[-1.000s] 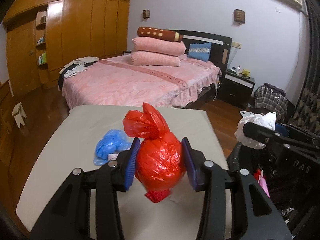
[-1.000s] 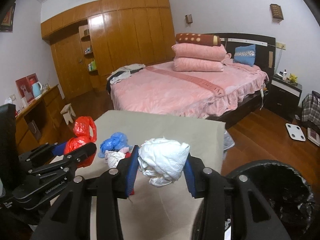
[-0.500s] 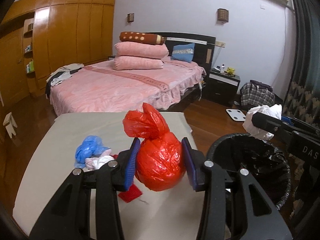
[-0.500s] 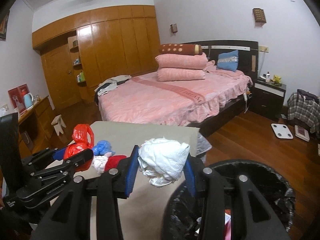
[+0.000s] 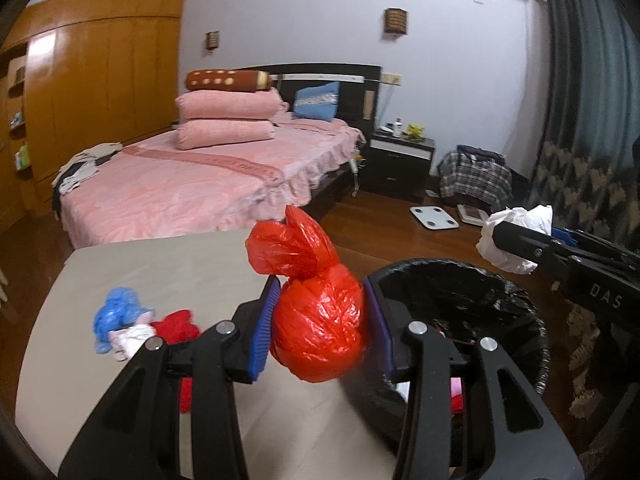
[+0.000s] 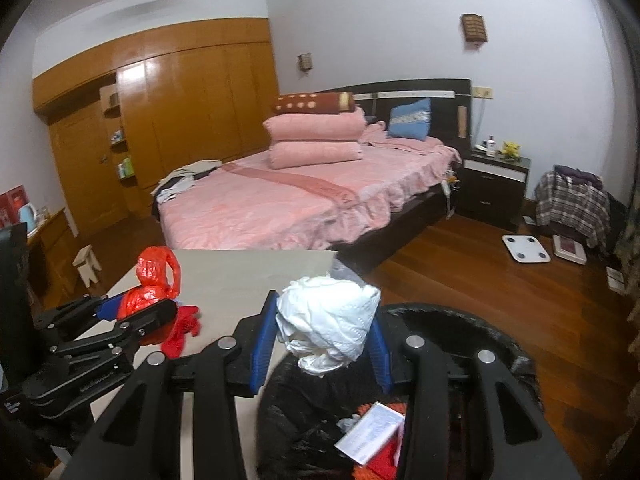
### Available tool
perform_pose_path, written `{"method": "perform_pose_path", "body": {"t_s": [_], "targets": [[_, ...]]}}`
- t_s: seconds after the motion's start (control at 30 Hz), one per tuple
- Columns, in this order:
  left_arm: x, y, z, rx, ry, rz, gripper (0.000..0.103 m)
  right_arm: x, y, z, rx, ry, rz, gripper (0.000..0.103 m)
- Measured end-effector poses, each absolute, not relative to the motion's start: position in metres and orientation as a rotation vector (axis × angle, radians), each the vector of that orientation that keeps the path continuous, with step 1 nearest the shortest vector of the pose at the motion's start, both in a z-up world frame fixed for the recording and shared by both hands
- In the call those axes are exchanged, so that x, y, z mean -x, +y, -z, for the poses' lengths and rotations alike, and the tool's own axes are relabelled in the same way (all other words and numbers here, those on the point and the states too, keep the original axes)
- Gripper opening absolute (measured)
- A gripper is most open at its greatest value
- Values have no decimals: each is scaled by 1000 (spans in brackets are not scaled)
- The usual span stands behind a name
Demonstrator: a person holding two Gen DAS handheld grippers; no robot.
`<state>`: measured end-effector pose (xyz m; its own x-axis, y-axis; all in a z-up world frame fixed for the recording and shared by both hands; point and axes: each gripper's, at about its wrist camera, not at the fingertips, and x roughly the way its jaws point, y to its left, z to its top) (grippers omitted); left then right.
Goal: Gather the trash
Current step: 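Carry the red bag and white cloth over the bin and open both grippers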
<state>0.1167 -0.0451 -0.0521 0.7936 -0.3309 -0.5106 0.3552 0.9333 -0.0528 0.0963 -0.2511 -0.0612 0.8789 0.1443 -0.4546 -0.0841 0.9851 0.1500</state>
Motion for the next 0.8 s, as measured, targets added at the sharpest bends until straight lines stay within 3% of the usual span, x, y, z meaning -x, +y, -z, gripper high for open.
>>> {"method": "perform_pose_path", "body": {"t_s": [0.67,0.73,0.77,0.8], "targets": [[-132,-134,80,-90,569,532,42,-89,-326,91,-153,525,37,41],[-134,-139,82,-82,583,566,48,-90,-332,96,-156,533,52,45],[-136,-141,84,-68,592,588,59,-90,-335,98,-156,535,62,48],[-138,-141,86,-57,598,600,62,-91,-337,100,-157,538,71,51]]}}
